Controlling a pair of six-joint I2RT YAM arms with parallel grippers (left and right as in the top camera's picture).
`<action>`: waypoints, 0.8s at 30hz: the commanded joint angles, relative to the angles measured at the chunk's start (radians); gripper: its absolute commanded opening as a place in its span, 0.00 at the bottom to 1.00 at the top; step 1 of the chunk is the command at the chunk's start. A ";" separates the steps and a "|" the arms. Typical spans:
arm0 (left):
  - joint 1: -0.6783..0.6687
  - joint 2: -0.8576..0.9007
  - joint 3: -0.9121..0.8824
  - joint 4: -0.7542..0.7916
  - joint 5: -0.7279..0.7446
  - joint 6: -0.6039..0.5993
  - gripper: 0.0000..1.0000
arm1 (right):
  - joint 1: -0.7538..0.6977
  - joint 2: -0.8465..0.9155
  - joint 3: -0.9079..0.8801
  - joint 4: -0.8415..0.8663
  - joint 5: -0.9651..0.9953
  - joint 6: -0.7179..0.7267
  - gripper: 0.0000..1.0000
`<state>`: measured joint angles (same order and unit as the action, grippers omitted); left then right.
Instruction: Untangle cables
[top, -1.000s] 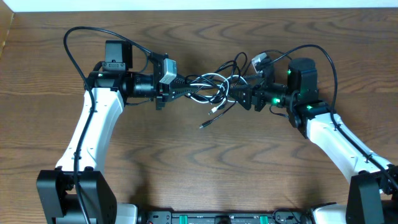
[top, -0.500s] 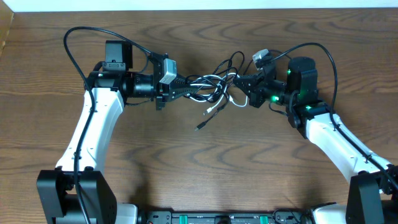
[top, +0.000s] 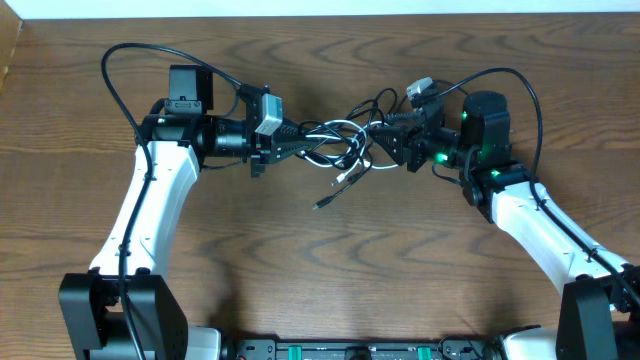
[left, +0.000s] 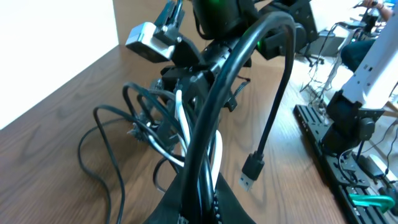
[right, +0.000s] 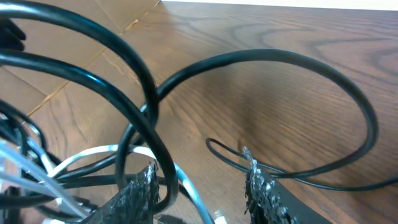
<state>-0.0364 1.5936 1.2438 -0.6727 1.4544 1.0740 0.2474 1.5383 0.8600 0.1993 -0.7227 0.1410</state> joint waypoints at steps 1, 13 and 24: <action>-0.002 -0.022 0.007 0.000 0.079 0.006 0.08 | 0.008 0.005 -0.004 -0.006 0.105 -0.006 0.45; -0.002 -0.022 0.007 0.000 0.079 0.006 0.08 | 0.006 0.005 -0.004 -0.226 0.856 -0.007 0.80; -0.002 -0.022 0.007 -0.009 -0.027 0.006 0.08 | -0.001 0.005 -0.004 -0.222 0.383 -0.182 0.99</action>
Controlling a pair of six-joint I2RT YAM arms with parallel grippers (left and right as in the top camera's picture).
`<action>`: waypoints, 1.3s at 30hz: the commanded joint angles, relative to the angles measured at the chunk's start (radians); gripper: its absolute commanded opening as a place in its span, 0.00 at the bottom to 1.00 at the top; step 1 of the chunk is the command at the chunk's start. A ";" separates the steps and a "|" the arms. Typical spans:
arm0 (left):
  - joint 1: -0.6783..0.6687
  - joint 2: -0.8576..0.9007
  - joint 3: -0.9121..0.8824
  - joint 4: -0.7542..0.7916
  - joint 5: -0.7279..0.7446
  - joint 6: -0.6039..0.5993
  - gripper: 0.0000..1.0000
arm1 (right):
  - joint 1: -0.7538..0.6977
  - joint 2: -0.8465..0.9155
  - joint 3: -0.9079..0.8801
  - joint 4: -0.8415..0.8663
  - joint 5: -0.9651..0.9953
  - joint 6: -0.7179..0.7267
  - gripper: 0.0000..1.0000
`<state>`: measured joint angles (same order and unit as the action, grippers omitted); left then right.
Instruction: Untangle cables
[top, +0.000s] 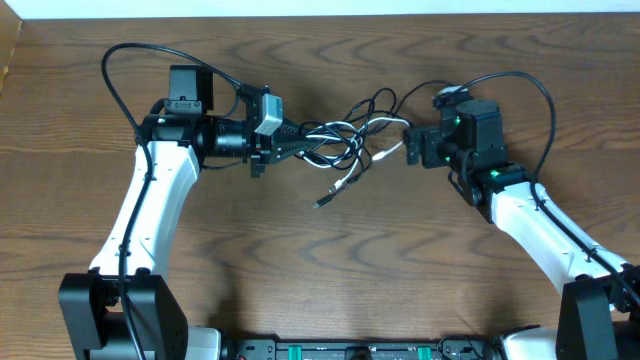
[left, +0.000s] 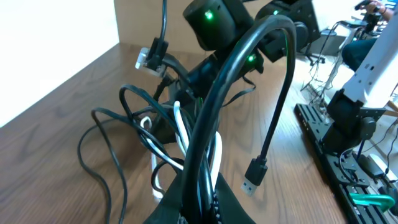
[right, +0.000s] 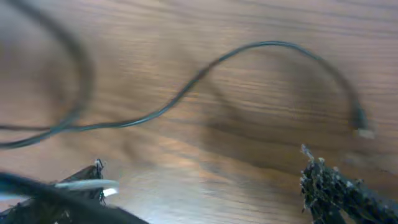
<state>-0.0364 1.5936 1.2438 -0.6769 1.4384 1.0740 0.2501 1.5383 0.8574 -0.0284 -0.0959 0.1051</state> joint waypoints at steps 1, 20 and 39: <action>-0.002 -0.022 0.007 -0.005 -0.011 0.006 0.08 | -0.003 0.005 -0.002 0.006 -0.295 -0.190 0.99; -0.002 -0.022 0.007 0.280 -0.966 0.275 0.08 | -0.039 0.005 -0.002 -0.060 -0.303 -0.472 0.99; -0.306 -0.022 0.007 0.064 -1.066 0.285 0.08 | 0.134 0.005 -0.002 0.103 -0.601 -0.650 0.99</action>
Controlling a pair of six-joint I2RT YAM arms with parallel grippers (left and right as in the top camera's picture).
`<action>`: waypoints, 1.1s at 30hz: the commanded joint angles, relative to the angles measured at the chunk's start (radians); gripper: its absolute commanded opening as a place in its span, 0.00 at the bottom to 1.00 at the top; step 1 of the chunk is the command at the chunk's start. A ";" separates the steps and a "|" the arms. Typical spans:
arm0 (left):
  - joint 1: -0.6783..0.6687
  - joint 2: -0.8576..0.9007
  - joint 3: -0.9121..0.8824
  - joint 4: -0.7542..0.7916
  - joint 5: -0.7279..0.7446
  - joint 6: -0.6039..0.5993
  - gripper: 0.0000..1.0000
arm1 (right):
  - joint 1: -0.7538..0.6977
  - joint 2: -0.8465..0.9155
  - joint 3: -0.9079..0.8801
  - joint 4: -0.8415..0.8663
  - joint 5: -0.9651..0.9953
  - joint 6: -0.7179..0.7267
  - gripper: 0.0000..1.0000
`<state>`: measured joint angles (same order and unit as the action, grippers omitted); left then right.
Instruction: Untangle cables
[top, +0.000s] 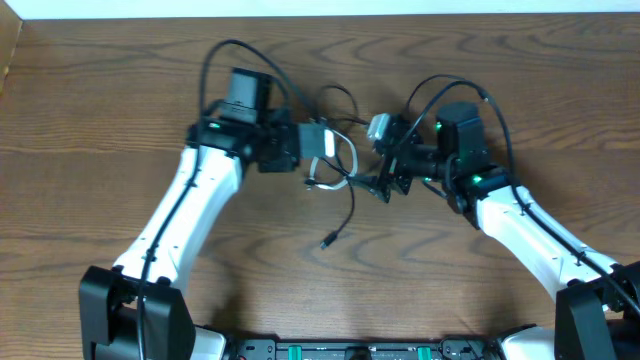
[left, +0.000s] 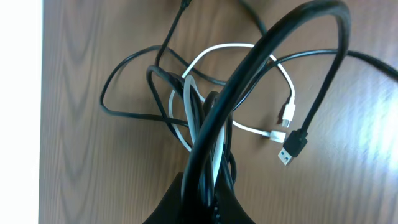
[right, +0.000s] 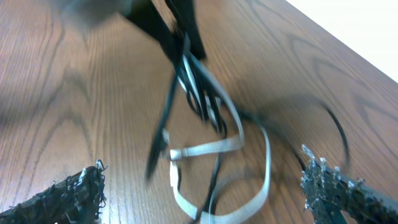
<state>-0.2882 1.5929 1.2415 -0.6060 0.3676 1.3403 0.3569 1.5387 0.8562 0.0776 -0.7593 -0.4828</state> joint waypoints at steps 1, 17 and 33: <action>-0.071 -0.021 0.010 -0.006 0.004 0.029 0.07 | 0.033 0.004 -0.001 -0.010 0.095 -0.065 0.99; -0.216 -0.065 0.010 0.031 0.005 0.103 0.07 | 0.037 0.083 -0.001 -0.043 0.237 -0.109 0.50; -0.216 -0.074 0.010 0.004 -0.054 0.099 0.08 | -0.077 0.083 -0.001 -0.024 0.078 -0.027 0.61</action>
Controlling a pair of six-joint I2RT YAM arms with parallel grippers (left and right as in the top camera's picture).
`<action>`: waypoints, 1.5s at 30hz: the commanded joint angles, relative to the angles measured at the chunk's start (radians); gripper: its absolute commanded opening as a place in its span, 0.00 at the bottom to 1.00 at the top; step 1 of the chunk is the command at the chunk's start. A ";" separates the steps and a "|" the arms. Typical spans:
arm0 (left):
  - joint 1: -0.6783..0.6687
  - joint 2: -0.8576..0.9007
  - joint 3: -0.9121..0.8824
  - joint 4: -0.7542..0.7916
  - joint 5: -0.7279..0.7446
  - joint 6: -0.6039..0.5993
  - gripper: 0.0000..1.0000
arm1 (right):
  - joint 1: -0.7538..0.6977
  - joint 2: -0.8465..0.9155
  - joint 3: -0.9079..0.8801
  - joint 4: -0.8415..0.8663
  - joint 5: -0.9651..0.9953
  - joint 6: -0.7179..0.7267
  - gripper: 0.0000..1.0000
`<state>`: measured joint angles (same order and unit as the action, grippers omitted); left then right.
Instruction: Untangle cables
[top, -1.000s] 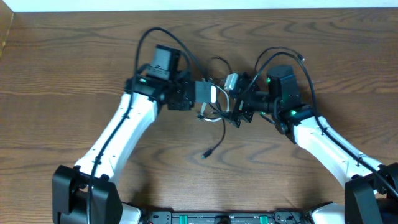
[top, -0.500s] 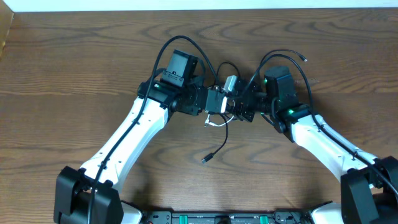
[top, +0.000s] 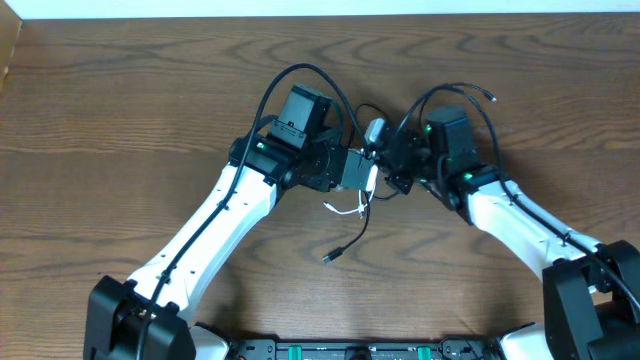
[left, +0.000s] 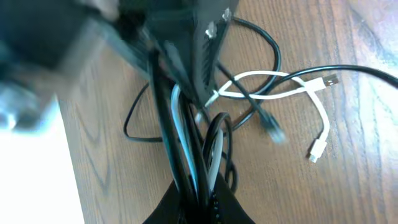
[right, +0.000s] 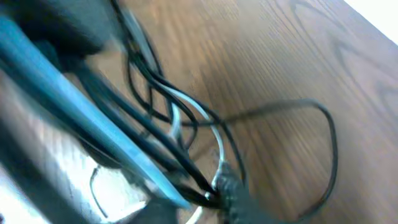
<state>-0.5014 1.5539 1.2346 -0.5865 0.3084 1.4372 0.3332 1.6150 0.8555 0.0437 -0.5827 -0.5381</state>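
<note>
Over the table's middle hangs the tangle of black and white cables (top: 347, 207), with both grippers closed in on it. My left gripper (left: 200, 194) is shut on a bundle (left: 186, 140) of black and white strands. In the blurred right wrist view, my right gripper (right: 225, 188) appears pinched shut where several strands (right: 168, 106) meet. From overhead, the left gripper (top: 362, 190) and right gripper (top: 388, 178) nearly touch. A white cable (left: 306, 90) with two plugs lies loose. One black strand ends in a plug (top: 330, 257) nearer the front.
The brown wooden table (top: 120, 120) stretches out on all sides of the tangle. A thin black loop (right: 323, 155) lies on the wood to the right of the right gripper. Both arms' own cables arch over their wrists.
My left gripper has moved right and forward with its bundle, up against the right gripper. The right gripper, then wide open near the tangle, now looks shut on strands beside the left fingers.
The left gripper held the bundle at left-centre while the right gripper sat in the tangle. The right then stood back, open. Later the left had carried the bundle toward the centre with the right open nearby. Now both meet at the tangle.
</note>
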 joint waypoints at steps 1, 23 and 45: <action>-0.002 -0.037 0.017 -0.015 0.014 0.002 0.08 | -0.056 0.007 0.000 0.013 -0.122 0.029 0.71; -0.002 -0.051 0.016 -0.085 -0.036 -0.002 0.08 | -0.119 0.007 0.000 0.050 -0.052 0.127 0.01; -0.002 -0.051 0.016 0.040 0.214 -0.423 0.98 | -0.302 0.007 0.000 0.280 -0.370 0.417 0.01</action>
<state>-0.5056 1.5219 1.2476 -0.5774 0.3630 1.1439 0.0540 1.6173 0.8528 0.2745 -0.8291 -0.2287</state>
